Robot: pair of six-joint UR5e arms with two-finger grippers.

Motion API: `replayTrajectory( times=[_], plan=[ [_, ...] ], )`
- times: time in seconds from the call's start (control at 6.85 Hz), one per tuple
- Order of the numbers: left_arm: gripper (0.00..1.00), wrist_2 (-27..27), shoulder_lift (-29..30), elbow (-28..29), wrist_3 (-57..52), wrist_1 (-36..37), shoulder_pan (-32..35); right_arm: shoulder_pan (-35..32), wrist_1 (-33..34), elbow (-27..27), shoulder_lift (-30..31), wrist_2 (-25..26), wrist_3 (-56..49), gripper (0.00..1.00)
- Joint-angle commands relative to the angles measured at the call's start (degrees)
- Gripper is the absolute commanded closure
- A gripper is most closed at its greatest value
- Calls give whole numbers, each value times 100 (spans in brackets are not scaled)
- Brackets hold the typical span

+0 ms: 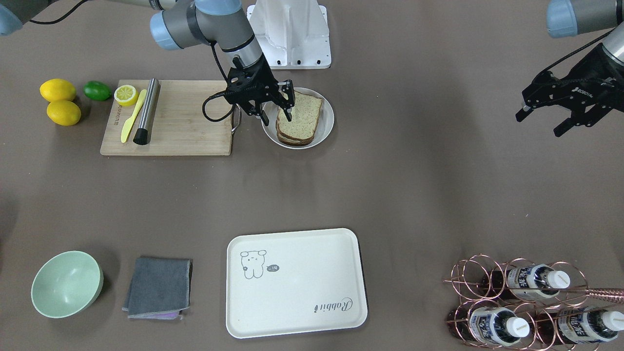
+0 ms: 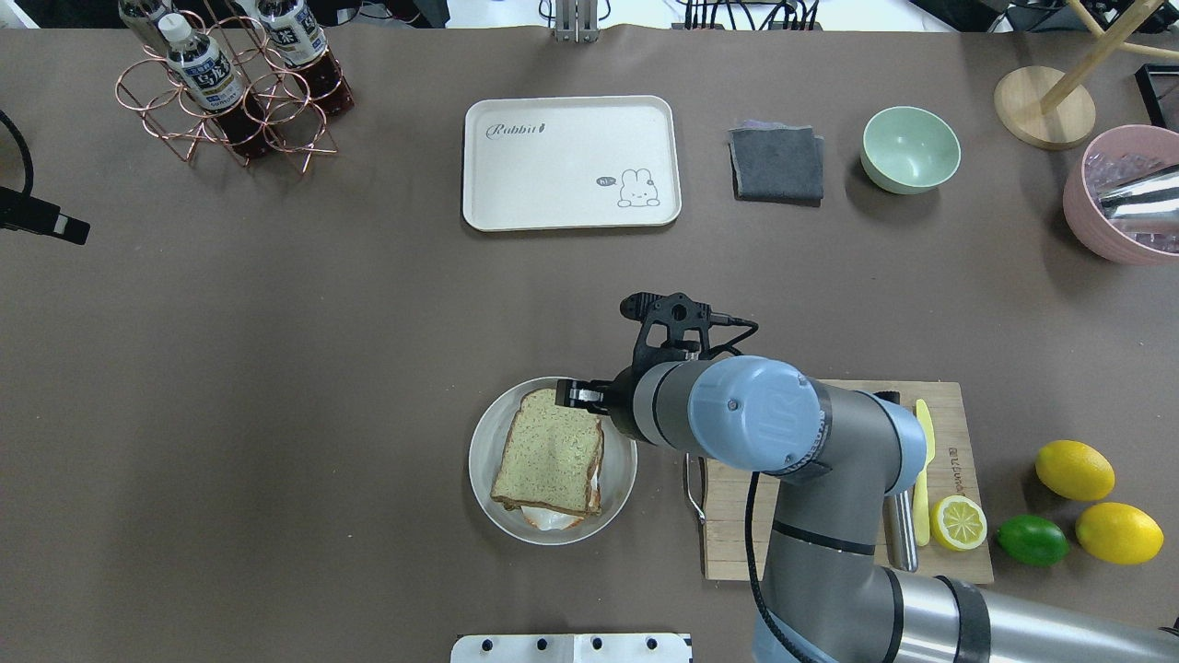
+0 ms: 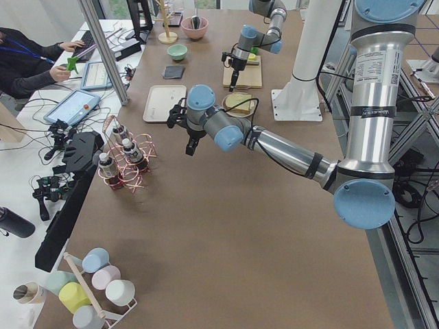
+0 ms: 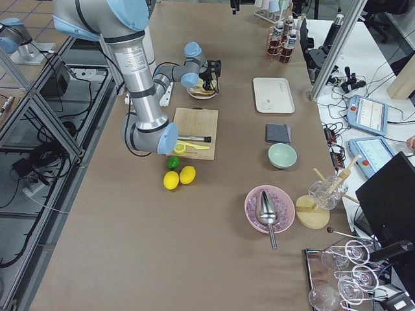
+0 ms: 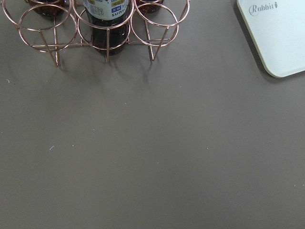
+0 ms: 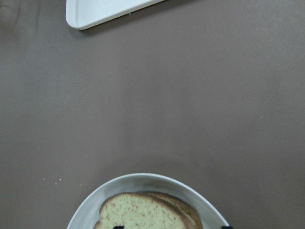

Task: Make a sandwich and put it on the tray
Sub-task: 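Withdraw the right arm while the left arm reaches toward the plate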

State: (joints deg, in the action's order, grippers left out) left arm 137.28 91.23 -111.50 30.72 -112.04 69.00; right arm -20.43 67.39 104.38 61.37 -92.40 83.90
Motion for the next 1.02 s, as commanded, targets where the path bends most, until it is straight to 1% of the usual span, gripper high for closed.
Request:
replayTrajectory(
  times=[0.0, 0.15, 0.29, 0.44, 0.58, 0.73, 0.88],
  plan=[
    [2, 44, 35, -4, 56, 7, -18, -878, 64, 240, 329, -1045, -22, 0],
    [2, -17, 227, -30, 614, -2, -262, -1240, 64, 232, 497, -1382, -388, 0],
    [2, -26, 481, -21, 993, 7, -482, -1592, 238, 162, 759, -1568, -983, 0],
    [2, -44, 805, 31, 1397, 15, -798, -2056, 1145, 127, 745, -1762, -1946, 0],
    [2, -348, 1096, 32, 1836, 15, -1149, -2487, 1702, 126, 823, -2024, -2765, 0],
    [2, -604, 1464, 75, 2319, 33, -1657, -2901, 1760, 170, 1259, -2140, -3487, 0],
    [2, -1128, 1720, 76, 2820, 50, -2054, -3392, 1769, 161, 1689, -2411, -4382, 0]
  ],
)
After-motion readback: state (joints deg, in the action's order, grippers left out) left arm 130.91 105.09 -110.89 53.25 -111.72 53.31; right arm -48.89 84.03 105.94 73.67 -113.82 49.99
